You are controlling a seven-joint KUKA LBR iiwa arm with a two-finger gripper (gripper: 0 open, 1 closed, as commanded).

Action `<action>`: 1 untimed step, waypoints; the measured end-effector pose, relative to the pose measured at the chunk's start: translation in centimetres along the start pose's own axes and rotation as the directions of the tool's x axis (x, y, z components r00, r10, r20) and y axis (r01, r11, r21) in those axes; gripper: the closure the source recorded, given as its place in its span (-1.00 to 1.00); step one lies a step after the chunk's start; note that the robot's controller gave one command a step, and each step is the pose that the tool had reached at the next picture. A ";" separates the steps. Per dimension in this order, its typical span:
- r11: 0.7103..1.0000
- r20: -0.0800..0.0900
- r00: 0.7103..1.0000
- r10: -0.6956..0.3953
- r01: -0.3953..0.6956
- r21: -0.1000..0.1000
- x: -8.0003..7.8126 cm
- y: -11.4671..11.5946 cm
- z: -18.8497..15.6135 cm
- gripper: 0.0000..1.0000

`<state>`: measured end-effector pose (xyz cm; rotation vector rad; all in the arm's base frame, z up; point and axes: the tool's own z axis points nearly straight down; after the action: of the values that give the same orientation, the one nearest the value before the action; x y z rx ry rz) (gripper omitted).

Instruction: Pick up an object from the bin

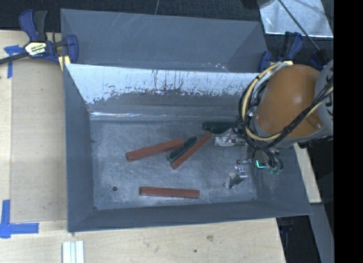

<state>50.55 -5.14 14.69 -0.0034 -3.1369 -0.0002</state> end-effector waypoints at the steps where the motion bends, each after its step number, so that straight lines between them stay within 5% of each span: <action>1: 1.000 0.008 1.000 -0.002 0.002 0.001 -0.2 0.0 -0.3 -1.00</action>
Offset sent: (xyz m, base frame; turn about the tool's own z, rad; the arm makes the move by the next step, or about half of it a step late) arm 0.1008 0.0462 -0.0367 -0.0558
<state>50.74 -5.13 15.03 -0.0008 -3.1444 0.0009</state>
